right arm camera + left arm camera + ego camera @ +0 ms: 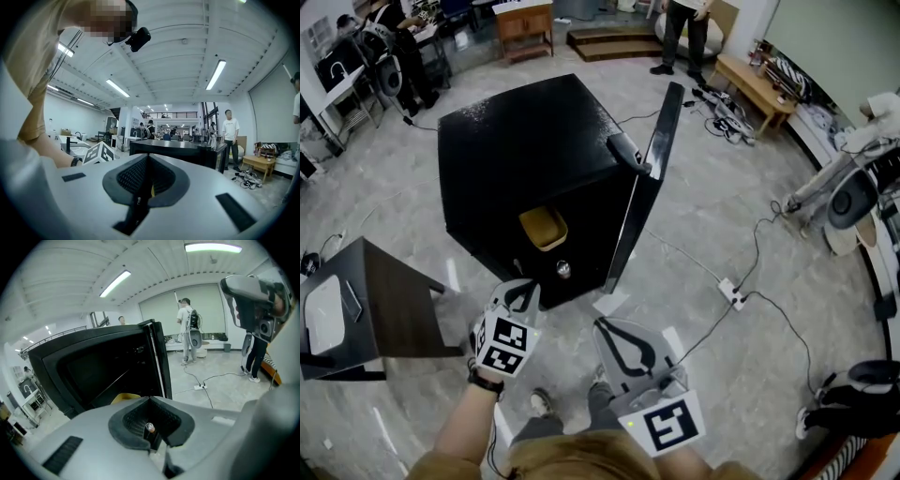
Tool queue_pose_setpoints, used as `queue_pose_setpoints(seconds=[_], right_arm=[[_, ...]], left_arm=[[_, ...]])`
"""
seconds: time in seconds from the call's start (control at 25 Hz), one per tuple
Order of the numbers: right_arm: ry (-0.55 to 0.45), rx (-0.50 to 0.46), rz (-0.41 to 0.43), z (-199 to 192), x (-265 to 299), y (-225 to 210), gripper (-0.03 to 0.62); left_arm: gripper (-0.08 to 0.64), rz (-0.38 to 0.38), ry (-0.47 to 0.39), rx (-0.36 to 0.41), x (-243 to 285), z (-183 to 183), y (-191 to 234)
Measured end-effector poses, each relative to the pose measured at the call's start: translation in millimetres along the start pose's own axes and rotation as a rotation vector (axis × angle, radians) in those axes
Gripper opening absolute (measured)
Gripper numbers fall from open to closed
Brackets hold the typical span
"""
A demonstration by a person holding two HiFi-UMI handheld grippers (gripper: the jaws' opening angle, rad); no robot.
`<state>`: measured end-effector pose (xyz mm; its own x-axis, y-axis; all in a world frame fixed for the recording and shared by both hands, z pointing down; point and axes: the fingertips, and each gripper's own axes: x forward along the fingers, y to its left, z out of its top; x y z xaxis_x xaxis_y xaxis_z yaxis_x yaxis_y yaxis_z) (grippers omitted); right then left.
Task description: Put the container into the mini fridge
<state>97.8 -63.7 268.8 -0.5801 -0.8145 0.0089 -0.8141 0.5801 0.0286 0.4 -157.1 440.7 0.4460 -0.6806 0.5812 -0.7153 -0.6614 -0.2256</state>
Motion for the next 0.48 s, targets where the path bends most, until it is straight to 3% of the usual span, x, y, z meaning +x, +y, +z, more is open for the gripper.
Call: queue_pose_setpoints(seconds=[0.48], right_arm=[[-0.036,-0.057,0.005,34,-6,25,0.003]], left_arm=[[0.002,0.026,-0.092,-0.114,-68,8,7]])
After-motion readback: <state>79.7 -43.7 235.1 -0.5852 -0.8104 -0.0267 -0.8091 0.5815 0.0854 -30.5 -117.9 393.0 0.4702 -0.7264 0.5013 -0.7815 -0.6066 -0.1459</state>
